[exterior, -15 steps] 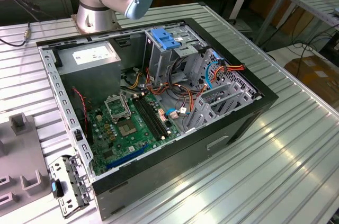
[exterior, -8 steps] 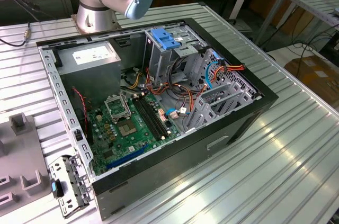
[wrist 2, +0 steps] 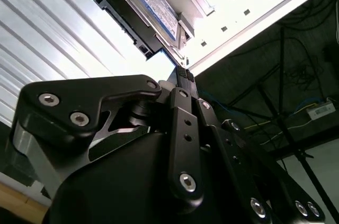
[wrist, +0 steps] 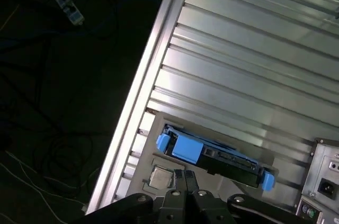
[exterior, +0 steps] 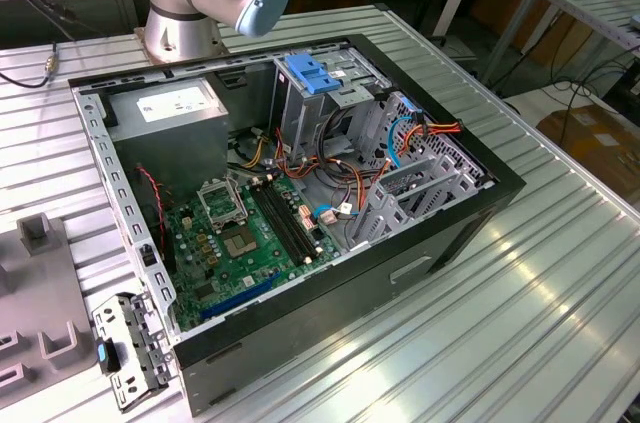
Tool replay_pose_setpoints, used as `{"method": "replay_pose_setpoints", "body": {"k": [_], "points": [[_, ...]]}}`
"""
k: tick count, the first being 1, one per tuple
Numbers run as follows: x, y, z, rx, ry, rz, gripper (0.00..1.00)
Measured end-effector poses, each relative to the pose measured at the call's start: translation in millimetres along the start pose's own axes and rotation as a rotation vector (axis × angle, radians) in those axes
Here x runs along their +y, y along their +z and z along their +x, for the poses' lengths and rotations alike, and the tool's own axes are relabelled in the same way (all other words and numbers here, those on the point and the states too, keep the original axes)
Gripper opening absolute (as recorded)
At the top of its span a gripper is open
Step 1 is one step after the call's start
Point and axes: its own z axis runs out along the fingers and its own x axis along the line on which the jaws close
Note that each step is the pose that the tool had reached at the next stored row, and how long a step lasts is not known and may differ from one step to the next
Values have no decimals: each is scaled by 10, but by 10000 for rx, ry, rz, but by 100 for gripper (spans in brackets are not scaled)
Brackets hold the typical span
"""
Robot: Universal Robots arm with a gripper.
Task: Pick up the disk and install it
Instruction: 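Pick up the disk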
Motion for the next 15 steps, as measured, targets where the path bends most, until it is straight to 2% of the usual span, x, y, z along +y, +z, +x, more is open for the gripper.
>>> {"method": "replay_pose_setpoints", "body": {"k": [4, 9, 15], "points": [[-1, 0, -3, 23, -502, -12, 11], [-1, 0, -3, 38, -841, -20, 11], [-1, 0, -4, 64, -1424, -34, 11]]}}
